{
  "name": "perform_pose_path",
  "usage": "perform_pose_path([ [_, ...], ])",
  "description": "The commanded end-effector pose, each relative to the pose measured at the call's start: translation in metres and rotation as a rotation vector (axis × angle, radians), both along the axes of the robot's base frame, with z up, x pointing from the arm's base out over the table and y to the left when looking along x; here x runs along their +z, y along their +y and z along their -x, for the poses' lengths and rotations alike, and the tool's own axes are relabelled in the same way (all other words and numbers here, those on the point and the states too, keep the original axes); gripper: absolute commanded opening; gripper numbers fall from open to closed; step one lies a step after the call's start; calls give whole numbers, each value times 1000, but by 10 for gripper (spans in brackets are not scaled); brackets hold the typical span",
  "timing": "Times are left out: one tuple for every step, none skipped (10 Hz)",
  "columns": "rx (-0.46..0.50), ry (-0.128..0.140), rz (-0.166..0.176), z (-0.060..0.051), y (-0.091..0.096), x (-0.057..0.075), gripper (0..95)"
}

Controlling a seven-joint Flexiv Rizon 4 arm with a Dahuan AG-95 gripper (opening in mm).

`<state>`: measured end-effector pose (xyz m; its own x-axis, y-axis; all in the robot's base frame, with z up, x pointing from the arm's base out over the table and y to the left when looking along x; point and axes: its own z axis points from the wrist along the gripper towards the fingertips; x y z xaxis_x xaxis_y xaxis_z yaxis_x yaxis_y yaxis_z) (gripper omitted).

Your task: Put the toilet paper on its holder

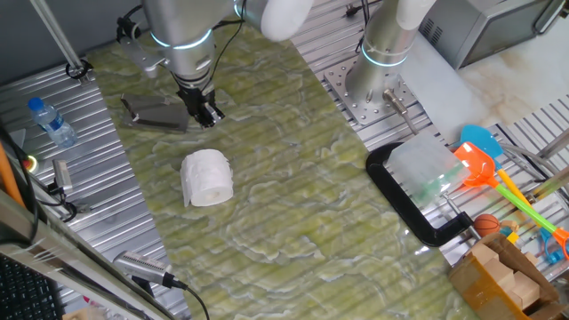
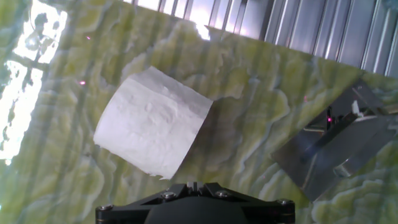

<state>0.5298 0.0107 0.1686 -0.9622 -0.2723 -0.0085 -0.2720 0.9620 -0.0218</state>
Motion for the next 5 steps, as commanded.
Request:
perform_pose_path([
  [26,5,-2,-9,1,-2,0],
  [37,4,-5,-14,2,-3,0],
  [44,4,-7,-17,3,-3,0],
  [52,3,-8,-24,6,-3,0],
  [57,3,-8,-29,7,-3,0],
])
